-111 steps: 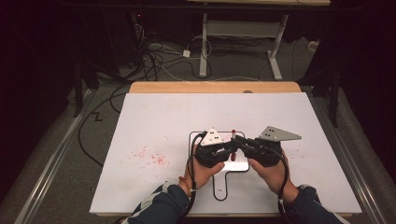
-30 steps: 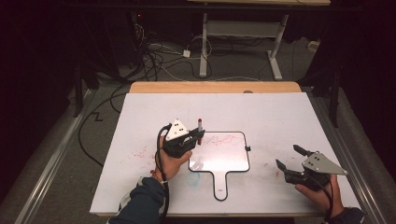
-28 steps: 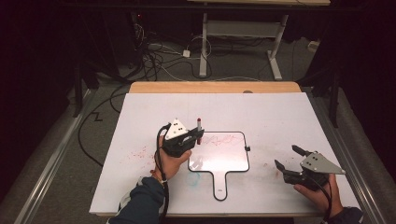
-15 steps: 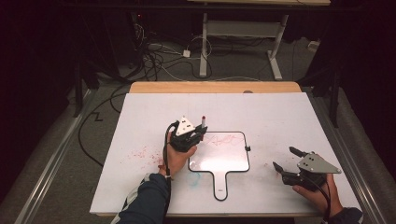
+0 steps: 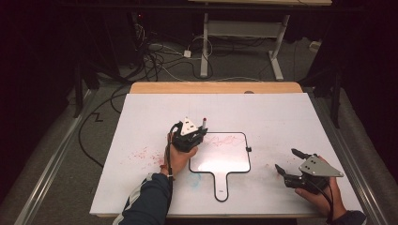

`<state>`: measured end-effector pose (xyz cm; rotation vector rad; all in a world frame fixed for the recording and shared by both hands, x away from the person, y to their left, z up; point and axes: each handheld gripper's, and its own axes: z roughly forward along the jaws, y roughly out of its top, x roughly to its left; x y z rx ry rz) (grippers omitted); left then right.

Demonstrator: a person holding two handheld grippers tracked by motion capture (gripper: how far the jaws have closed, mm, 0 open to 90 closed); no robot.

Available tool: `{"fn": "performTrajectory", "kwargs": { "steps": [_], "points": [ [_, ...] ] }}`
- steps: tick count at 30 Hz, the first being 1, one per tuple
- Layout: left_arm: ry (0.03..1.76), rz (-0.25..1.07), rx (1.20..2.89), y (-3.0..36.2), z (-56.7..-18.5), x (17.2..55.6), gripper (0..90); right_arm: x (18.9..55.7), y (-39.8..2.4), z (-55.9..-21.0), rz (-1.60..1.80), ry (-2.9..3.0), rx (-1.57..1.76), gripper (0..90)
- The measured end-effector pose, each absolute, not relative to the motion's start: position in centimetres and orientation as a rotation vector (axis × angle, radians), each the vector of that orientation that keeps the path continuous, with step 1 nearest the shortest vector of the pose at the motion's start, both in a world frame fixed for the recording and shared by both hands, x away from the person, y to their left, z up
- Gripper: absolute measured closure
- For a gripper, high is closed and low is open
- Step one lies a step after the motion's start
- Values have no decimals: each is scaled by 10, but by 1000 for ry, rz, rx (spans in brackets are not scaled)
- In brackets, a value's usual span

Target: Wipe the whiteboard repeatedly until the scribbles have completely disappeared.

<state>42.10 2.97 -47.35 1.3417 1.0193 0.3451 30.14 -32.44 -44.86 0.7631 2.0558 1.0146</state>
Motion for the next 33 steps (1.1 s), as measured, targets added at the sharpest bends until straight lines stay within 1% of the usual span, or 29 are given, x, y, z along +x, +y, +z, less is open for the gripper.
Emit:
{"fn": "performTrajectory", "kwargs": {
  "steps": [1,2,4,6,7,10,11,14,15,17,20,21,22,25,27,29,31,33],
  "points": [
    [1025,365,1350,32,-473,422,790,301,-324,-448,1012,2056,760,229],
    [1061,365,1305,33,-473,423,790,301,-324,-448,1012,2056,760,229],
    [1117,337,1223,34,-472,425,791,301,-324,-448,1012,2059,751,229],
    [1128,323,1193,32,-472,424,791,301,-324,-448,1009,2060,748,229],
    [1097,315,1248,34,-473,422,791,301,-323,-448,1009,2062,746,229],
    [1078,290,1249,23,-474,416,791,301,-322,-448,1005,2067,736,229],
    [1045,276,1245,18,-473,414,791,301,-321,-448,1005,2070,734,229],
    [1030,292,1294,8,-474,406,791,302,-320,-448,1003,2073,728,229],
    [1039,300,1261,4,-474,407,791,302,-320,-448,1001,2076,727,229],
    [1038,305,1267,7,-474,408,791,301,-319,-448,996,2077,725,229],
    [1049,361,1311,21,-475,412,791,301,-321,-448,996,2074,724,229],
    [1061,360,1264,22,-474,415,791,301,-321,-448,996,2074,724,229],
    [1051,365,1258,25,-473,417,791,301,-322,-447,992,2070,721,228],
    [1102,398,1264,30,-473,417,790,300,-323,-447,986,2067,726,228],
    [1122,400,1254,31,-472,416,791,300,-323,-447,986,2064,727,229],
    [1081,403,1247,28,-473,416,791,300,-323,-447,986,2065,726,228],
    [1109,385,1220,24,-472,414,791,300,-323,-447,985,2067,719,228],
    [1120,383,1252,19,-474,410,791,300,-322,-447,981,2071,721,228]
  ]
}}
